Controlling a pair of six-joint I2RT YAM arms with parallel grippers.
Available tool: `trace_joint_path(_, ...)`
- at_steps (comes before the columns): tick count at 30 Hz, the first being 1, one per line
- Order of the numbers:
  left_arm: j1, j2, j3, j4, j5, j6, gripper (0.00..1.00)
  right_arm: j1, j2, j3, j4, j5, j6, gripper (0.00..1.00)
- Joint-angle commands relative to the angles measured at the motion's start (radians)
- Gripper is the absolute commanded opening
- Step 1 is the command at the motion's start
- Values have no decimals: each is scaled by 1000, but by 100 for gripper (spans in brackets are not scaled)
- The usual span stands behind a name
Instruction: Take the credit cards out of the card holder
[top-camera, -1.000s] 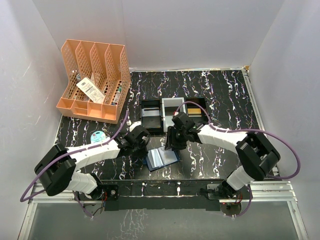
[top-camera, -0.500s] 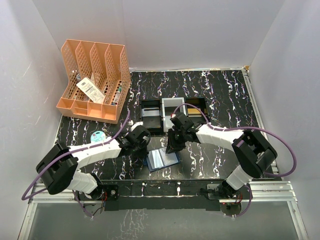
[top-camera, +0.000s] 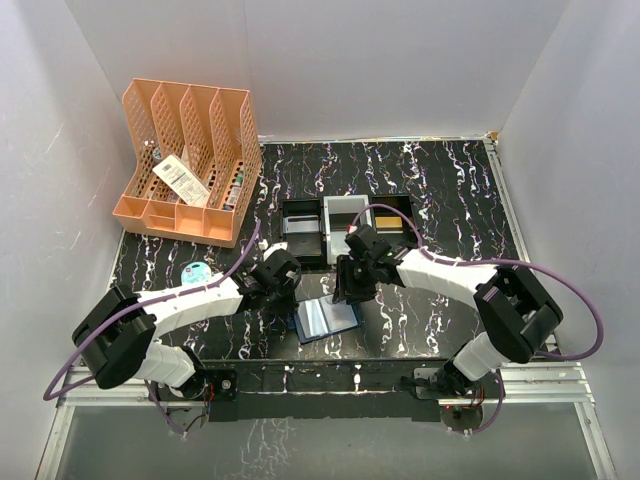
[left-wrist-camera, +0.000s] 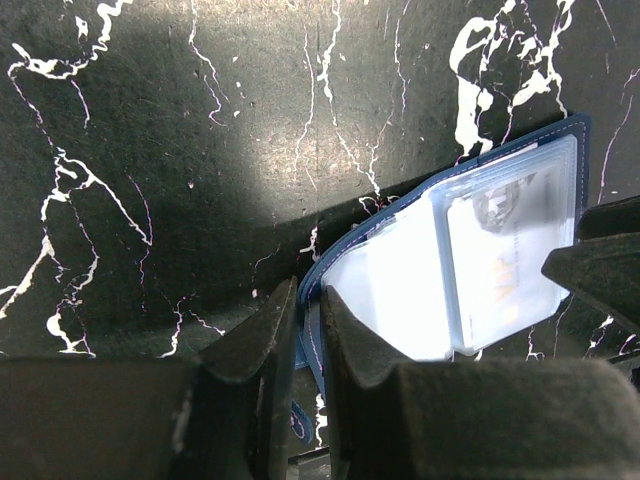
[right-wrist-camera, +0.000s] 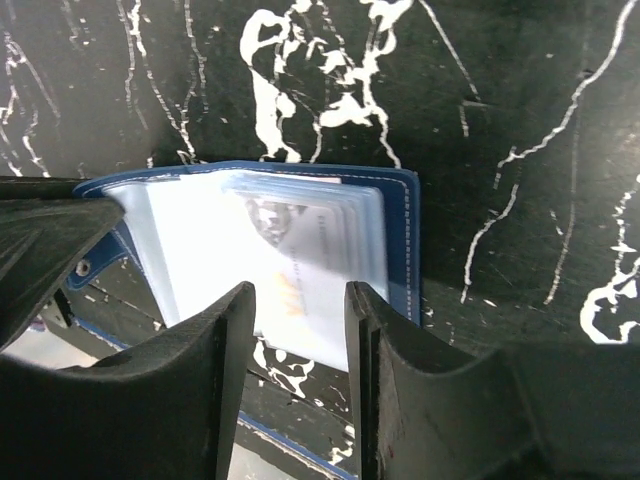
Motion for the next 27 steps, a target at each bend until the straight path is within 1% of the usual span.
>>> trace_joint_path(1, 1, -2, 27, -18, 5, 18, 13, 5, -9, 48, -35, 64, -26, 40)
trace_joint_path(6, 2, -2, 33, -14, 10, 22, 12, 11, 38, 17, 24, 1, -11, 40)
trace_joint_path(10, 1, 28, 38, -9, 13, 24, 12, 20, 54, 3, 54, -20, -5, 35)
trace_joint_path(14, 1, 39, 40, -5, 20, 25, 11, 25, 56, 11, 40, -4, -12, 21)
trace_joint_path(16, 2, 45, 42, -5, 24, 27, 11, 28, 50, 19, 24, 10, -14, 17)
trace_joint_path(17, 1, 46, 42, -7, 24, 28, 11, 31, 47, 24, 16, 19, -17, 17)
trace_joint_path(20, 2, 47, 43, -6, 23, 29, 11, 33, 34, 39, -14, 43, -23, 18)
trace_joint_path(22, 2, 49, 44, -5, 24, 29, 11, 33, 35, 54, -47, 70, -27, 28)
trace_joint_path(23, 2, 50, 46, -6, 24, 30, 11, 33, 33, 63, -63, 87, -28, 31)
trace_joint_path(27, 2, 53, 47, -10, 23, 32, 10, 32, 15, 76, -93, 131, -29, 39)
